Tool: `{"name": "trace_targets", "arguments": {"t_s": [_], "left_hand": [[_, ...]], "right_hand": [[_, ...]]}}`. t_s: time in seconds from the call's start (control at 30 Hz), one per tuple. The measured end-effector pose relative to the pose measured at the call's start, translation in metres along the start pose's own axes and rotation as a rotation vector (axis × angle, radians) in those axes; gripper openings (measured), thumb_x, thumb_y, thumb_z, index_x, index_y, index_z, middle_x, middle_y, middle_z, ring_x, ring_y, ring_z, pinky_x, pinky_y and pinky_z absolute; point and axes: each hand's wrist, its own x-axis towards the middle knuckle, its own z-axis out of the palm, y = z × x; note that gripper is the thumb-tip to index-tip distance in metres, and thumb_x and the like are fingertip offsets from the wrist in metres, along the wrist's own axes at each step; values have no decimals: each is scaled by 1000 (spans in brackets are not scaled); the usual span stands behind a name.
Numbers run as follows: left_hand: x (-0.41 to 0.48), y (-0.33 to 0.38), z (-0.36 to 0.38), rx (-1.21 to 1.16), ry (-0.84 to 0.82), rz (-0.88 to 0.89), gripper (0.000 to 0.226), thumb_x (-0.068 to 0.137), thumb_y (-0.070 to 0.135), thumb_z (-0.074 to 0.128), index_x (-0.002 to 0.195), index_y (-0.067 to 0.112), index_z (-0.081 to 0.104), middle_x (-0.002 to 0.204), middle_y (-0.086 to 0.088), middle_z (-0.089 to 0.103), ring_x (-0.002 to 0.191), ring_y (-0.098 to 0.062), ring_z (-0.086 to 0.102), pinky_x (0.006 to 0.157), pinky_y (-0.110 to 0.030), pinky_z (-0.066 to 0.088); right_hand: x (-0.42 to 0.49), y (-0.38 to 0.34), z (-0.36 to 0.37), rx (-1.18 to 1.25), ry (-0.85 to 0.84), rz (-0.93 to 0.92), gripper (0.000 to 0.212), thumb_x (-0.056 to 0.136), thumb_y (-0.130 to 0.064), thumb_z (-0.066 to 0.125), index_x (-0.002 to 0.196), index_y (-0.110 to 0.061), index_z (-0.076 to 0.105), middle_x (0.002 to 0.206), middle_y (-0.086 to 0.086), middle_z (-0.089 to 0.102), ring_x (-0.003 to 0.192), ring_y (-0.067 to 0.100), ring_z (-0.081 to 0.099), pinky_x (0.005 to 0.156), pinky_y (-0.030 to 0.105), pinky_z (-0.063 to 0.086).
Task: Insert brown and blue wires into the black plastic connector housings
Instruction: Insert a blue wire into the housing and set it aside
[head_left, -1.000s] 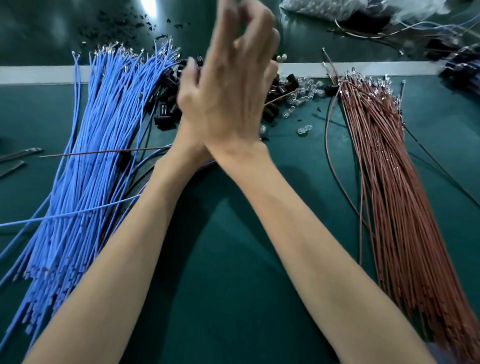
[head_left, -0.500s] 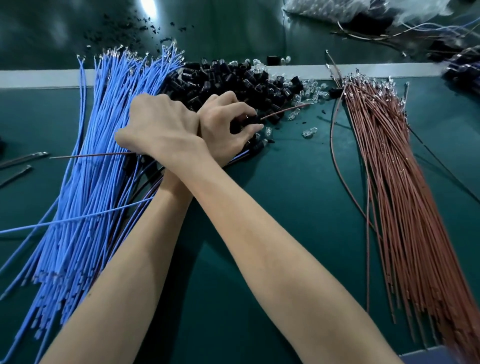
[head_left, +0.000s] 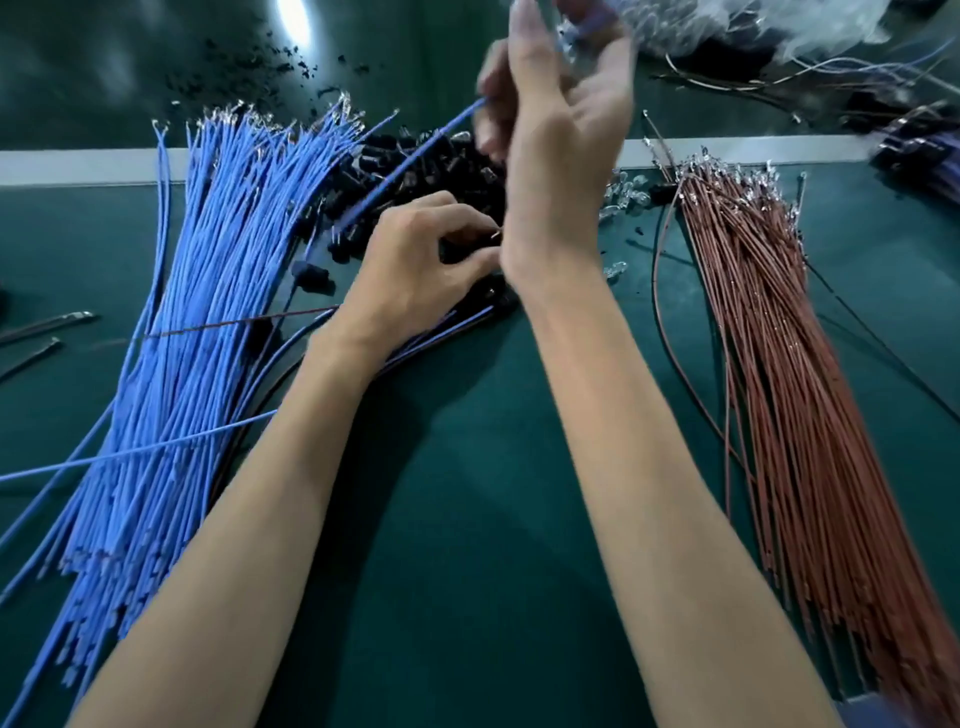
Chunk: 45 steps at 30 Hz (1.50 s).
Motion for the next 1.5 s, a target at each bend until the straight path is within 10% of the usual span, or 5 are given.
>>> {"name": "trace_targets", "arguments": {"t_s": [0.27,0.5,0.63,0.97,1.5], "left_hand": [[7,-4,-21,120,-56,-91,44,76,30,79,115,15,65,84,3,65,63,3,50,71,-17,43],[8,-2,-25,194,-58,-108,72,79,33,76,142,22,42,78,19,61,80,-9,59,91,-25,44],[7,-2,-23,174,-40,-34,32,81,30,75,110,18,72,82,1,68,79,-20,62,86,-32,49],[6,-4,-9,172,6,-23,29,77,27,77,105,19,74,87,3,71,78,-14,62,76,-29,49],[5,-5,-11,124,72,-46,17,78,20,76,94,15,73,81,8,65,74,-2,58,67,-4,38]], "right_hand": [[7,10,-56,-237,598,-16,20,101,1,36,110,2,53,61,0,44,53,7,41,56,30,37],[8,20,-73,-314,684,-11,25,101,-2,35,108,1,59,58,-4,41,51,6,36,58,29,32],[8,20,-75,-218,616,38,17,100,-3,41,105,-3,58,58,-2,44,47,6,38,48,23,32],[-6,36,-65,-577,-191,141,14,88,-9,66,75,-16,64,66,-3,64,58,6,63,60,24,55],[-2,40,-67,-512,6,208,28,99,-14,51,71,-13,49,56,1,63,41,14,59,40,21,44]]}}
